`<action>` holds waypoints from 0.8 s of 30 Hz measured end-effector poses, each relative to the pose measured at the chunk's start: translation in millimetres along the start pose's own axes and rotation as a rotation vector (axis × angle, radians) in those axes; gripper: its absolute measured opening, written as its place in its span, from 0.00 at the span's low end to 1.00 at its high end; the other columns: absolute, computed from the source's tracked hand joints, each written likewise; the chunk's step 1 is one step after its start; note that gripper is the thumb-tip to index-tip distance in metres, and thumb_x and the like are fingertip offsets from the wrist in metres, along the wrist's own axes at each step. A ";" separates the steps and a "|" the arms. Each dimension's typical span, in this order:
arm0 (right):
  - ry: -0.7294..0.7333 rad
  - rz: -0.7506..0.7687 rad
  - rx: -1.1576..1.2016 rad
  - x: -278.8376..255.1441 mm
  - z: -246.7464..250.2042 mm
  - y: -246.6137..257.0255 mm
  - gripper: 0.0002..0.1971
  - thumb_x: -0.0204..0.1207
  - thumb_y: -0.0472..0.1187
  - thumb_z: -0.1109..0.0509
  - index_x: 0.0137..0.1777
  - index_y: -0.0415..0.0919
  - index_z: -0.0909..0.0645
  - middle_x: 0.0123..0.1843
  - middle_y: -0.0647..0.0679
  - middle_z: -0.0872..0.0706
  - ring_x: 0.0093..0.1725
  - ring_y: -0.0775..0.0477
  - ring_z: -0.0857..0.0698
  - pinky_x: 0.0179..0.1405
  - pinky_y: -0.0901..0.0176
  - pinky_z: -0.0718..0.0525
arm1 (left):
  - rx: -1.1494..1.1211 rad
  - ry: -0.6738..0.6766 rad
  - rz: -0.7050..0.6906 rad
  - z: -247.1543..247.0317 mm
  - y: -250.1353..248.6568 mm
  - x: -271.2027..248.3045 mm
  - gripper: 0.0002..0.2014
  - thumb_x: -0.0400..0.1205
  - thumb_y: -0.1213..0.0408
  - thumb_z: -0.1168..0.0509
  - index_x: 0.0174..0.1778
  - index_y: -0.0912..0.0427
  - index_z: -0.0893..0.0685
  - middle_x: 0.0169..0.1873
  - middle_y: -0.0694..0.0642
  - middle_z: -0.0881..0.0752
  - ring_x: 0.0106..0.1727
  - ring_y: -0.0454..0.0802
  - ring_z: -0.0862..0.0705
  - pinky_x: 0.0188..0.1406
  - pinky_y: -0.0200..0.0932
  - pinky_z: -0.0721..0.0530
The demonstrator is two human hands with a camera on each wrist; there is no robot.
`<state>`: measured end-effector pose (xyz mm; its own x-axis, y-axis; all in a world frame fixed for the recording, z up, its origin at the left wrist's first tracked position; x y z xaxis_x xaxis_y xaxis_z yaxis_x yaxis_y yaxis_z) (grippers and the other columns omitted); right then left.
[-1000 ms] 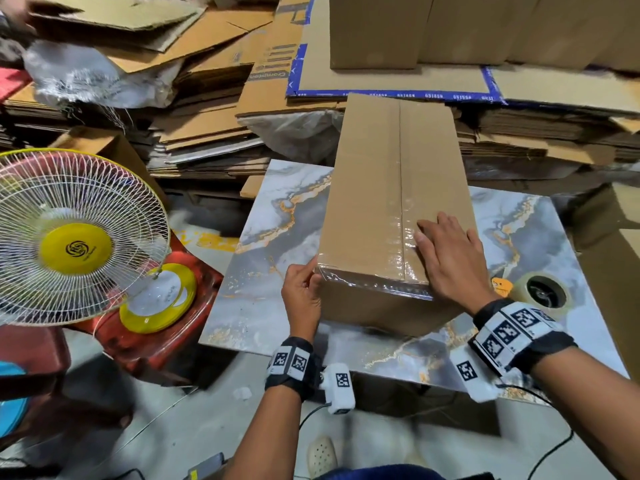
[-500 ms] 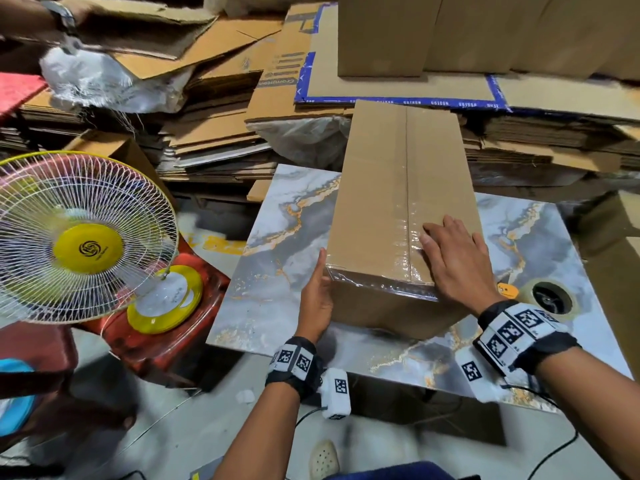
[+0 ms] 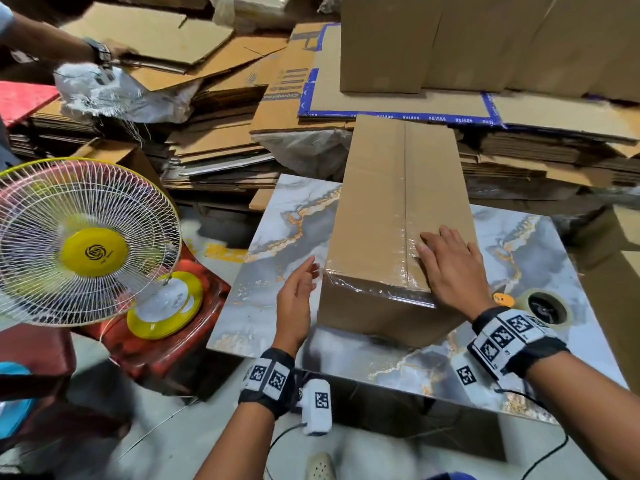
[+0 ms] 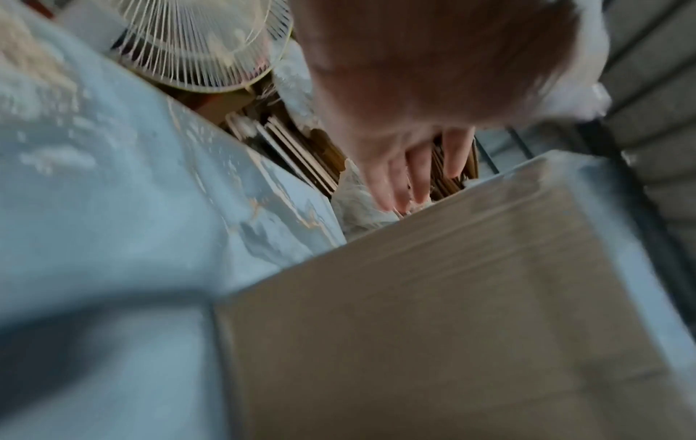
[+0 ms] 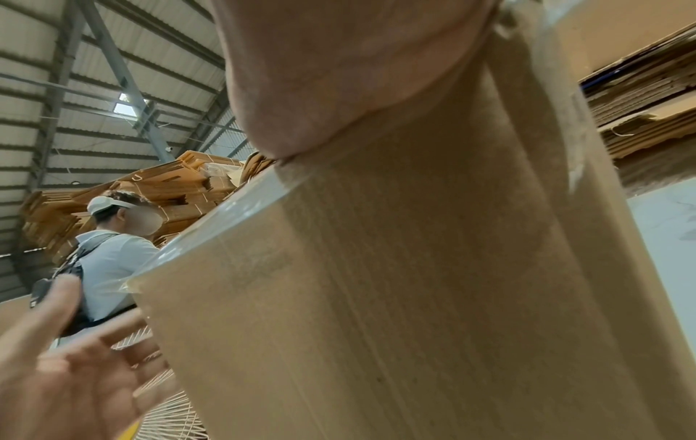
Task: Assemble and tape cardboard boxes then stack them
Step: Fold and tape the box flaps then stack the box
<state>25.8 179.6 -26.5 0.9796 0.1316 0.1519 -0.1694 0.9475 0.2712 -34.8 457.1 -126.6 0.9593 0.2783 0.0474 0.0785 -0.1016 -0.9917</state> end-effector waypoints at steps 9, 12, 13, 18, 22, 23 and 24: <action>0.014 -0.004 -0.003 0.0 -1.9 -1.6 0.34 0.87 0.62 0.62 0.77 0.47 0.25 0.82 0.40 0.27 0.84 0.40 0.36 0.81 0.34 0.40 | 0.113 0.153 -0.095 -13.6 -39.1 11.1 0.27 0.74 0.70 0.20 0.68 0.49 0.15 0.47 0.53 0.19 0.44 0.39 0.18 0.56 0.35 0.16; 0.015 -0.005 -0.013 1.0 -1.6 2.2 0.34 0.86 0.63 0.63 0.76 0.47 0.25 0.81 0.40 0.26 0.84 0.40 0.35 0.80 0.33 0.39 | 0.221 0.137 -0.182 -8.6 -46.0 18.0 0.28 0.72 0.73 0.19 0.69 0.57 0.16 0.41 0.53 0.20 0.41 0.35 0.20 0.51 0.28 0.20; 0.014 -0.003 -0.018 1.2 -1.3 3.5 0.35 0.86 0.63 0.64 0.75 0.46 0.25 0.80 0.40 0.25 0.83 0.39 0.34 0.80 0.33 0.38 | 0.271 0.143 -0.224 -7.6 -49.1 19.0 0.28 0.72 0.72 0.19 0.69 0.59 0.15 0.40 0.53 0.19 0.42 0.34 0.19 0.51 0.28 0.19; 0.041 -0.010 -0.020 2.1 -5.7 -0.1 0.39 0.84 0.67 0.67 0.76 0.47 0.25 0.80 0.40 0.26 0.83 0.40 0.35 0.80 0.31 0.38 | 0.474 0.238 -0.359 -11.2 -62.1 21.2 0.29 0.73 0.62 0.18 0.71 0.58 0.14 0.42 0.47 0.16 0.45 0.37 0.18 0.54 0.41 0.12; 0.044 -0.002 -0.017 1.3 -5.5 -2.6 0.44 0.81 0.72 0.71 0.77 0.48 0.26 0.80 0.41 0.26 0.84 0.40 0.35 0.79 0.30 0.38 | 0.748 0.407 -0.457 -22.4 -70.5 22.9 0.36 0.73 0.55 0.18 0.79 0.50 0.21 0.74 0.56 0.22 0.75 0.49 0.25 0.75 0.53 0.22; 0.042 -0.002 -0.009 0.8 -4.5 -2.9 0.45 0.80 0.72 0.71 0.77 0.48 0.26 0.81 0.41 0.27 0.84 0.40 0.36 0.80 0.31 0.38 | 0.790 0.448 -0.487 -26.6 -72.6 21.4 0.38 0.73 0.51 0.19 0.80 0.49 0.23 0.81 0.56 0.29 0.82 0.52 0.32 0.79 0.51 0.28; 0.044 -0.007 0.002 0.0 -4.0 -3.4 0.45 0.80 0.72 0.71 0.78 0.48 0.26 0.82 0.41 0.28 0.85 0.40 0.37 0.81 0.31 0.40 | 0.812 0.465 -0.550 -32.5 -77.4 18.1 0.39 0.74 0.46 0.21 0.81 0.49 0.24 0.84 0.56 0.33 0.85 0.54 0.36 0.80 0.51 0.31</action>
<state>26.8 177.5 -31.2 0.9845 0.1382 0.1082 -0.1631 0.9479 0.2737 -14.7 439.0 -45.1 0.8700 -0.3138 0.3803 0.4899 0.6362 -0.5960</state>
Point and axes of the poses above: each hand's wrist, its own x-axis towards the middle knuckle, its own z-axis out of the back of the hand, y = z × x, the point moved 8 cm from there along x, towards the middle knuckle
